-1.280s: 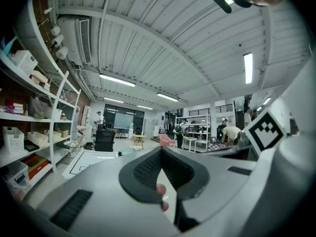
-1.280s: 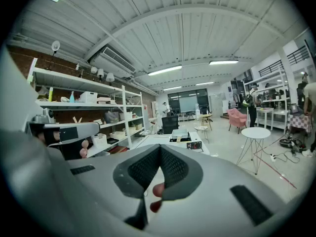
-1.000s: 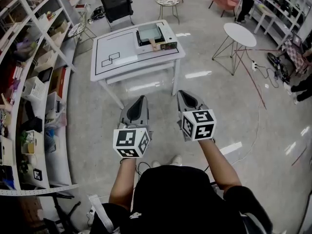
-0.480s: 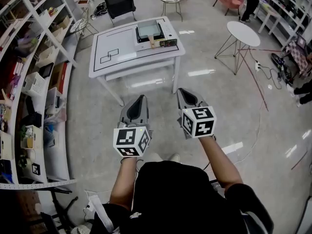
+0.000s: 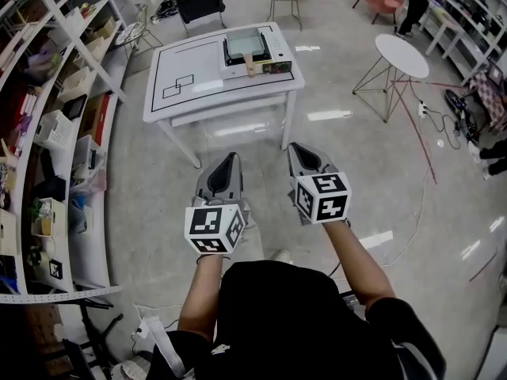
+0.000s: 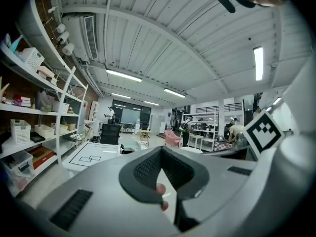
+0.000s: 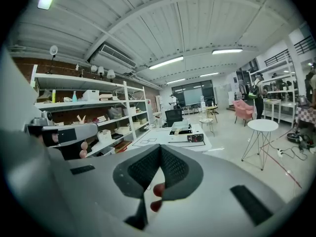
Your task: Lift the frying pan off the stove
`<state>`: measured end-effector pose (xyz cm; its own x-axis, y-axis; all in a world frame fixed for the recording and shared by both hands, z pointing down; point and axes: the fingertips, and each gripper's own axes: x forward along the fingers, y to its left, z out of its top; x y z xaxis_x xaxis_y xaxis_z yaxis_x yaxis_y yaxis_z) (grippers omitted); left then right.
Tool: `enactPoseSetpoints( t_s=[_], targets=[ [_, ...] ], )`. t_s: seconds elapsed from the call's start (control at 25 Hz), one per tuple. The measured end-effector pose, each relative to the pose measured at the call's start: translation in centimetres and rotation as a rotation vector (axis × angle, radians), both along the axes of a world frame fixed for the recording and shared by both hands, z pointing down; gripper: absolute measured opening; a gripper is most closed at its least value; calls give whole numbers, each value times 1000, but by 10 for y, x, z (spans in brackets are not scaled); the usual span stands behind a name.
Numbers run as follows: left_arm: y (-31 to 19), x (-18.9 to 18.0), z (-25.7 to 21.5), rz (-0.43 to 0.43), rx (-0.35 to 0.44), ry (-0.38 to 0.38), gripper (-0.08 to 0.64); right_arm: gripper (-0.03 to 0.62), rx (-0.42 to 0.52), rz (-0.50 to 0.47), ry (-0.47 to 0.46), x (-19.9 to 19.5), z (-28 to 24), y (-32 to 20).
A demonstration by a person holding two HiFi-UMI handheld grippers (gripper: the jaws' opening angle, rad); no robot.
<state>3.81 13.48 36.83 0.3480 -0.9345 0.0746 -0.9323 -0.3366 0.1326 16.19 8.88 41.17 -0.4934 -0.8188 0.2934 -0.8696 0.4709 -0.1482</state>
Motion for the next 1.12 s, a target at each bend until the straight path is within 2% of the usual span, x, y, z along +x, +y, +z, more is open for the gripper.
enactPoseSetpoints(
  t_s=[0.4,0.8,1.12],
  targets=[
    [-57,-15,5,-10,-6,12,8,2,-5,10,-1,-12,4,-59],
    [-149,-36,9,8,-21,17,8,2,-22,22,-7,-36,9,-147],
    [-228,-67,7,40,-44,26,8,2,-36,41,19,-67,7,-222]
  ],
)
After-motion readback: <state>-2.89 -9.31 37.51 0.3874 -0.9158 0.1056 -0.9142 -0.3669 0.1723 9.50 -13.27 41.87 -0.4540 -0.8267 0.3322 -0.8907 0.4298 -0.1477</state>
